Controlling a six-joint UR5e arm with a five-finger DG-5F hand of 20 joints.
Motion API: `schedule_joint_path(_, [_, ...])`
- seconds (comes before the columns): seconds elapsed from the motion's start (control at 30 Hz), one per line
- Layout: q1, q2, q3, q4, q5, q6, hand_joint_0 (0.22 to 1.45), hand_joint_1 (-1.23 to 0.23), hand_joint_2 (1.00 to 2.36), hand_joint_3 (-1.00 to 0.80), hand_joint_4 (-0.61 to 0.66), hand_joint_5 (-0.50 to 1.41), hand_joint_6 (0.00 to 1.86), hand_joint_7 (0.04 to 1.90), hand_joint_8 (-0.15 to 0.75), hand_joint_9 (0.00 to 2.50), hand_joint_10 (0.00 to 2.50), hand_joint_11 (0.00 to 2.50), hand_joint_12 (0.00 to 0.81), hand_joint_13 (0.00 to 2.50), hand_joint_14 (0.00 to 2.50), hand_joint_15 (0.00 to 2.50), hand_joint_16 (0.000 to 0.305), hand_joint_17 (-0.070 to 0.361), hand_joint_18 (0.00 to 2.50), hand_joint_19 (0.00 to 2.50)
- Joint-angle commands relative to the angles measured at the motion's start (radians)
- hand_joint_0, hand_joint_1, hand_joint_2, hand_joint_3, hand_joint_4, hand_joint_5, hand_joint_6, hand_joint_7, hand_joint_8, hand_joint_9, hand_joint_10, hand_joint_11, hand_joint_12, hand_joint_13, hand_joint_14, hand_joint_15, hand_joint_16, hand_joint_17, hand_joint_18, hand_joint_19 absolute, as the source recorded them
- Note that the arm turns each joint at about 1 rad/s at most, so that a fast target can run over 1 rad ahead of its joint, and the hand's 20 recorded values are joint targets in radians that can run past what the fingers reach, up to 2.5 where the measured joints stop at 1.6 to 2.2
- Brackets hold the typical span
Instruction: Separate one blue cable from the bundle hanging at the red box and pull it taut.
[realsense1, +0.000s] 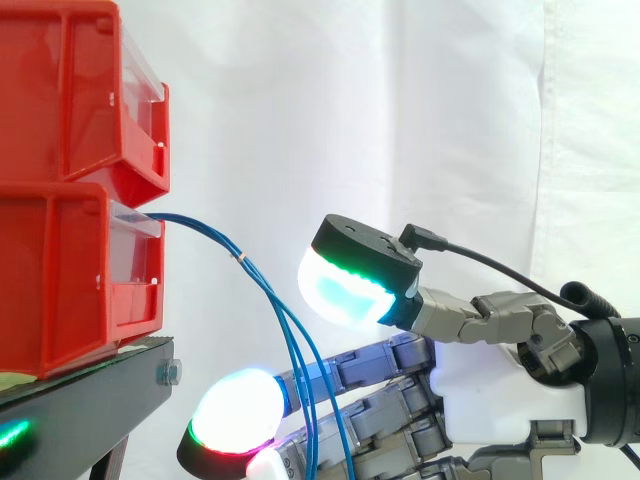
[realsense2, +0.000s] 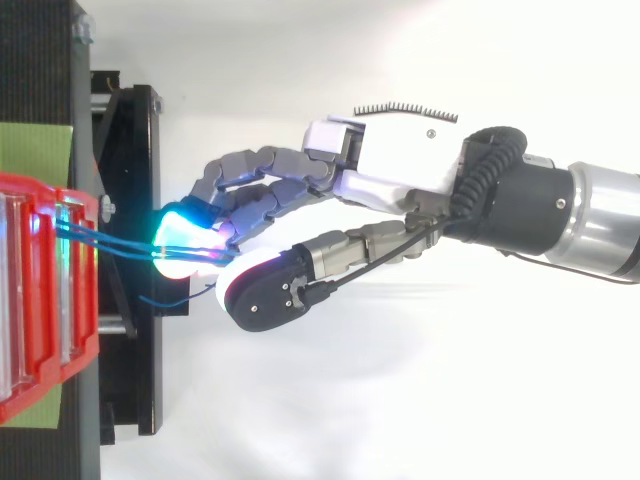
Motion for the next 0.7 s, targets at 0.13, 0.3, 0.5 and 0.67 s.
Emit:
schedule_joint_path(0.13, [0.0, 0.0, 0.0, 0.019, -0.005, 0.001, 0.54, -0.59, 1.0, -0.48, 0.29, -0.16, 0.5, 0.99, 0.283, 0.74, 0.01, 0.47, 0.313, 0.48, 0.01, 0.16, 0.043, 0.097, 0.46, 0.27])
schedule_joint_path(0.3, [0.002, 0.0, 0.0, 0.026, -0.019, 0.0, 0.55, -0.62, 1.0, -0.48, 0.28, -0.16, 0.5, 1.0, 0.276, 0.74, 0.02, 0.48, 0.31, 0.49, 0.01, 0.16, 0.042, 0.095, 0.46, 0.27])
schedule_joint_path(0.5, [0.005, -0.001, 0.0, 0.052, -0.022, -0.002, 0.55, -0.62, 1.0, -0.47, 0.28, -0.16, 0.5, 1.01, 0.275, 0.75, 0.02, 0.49, 0.31, 0.5, 0.01, 0.17, 0.041, 0.092, 0.46, 0.28])
schedule_joint_path(0.67, [0.005, 0.0, 0.0, 0.057, -0.03, 0.007, 0.55, -0.61, 1.0, -0.46, 0.28, -0.15, 0.5, 1.01, 0.279, 0.77, 0.02, 0.49, 0.313, 0.51, 0.01, 0.18, 0.04, 0.091, 0.47, 0.27])
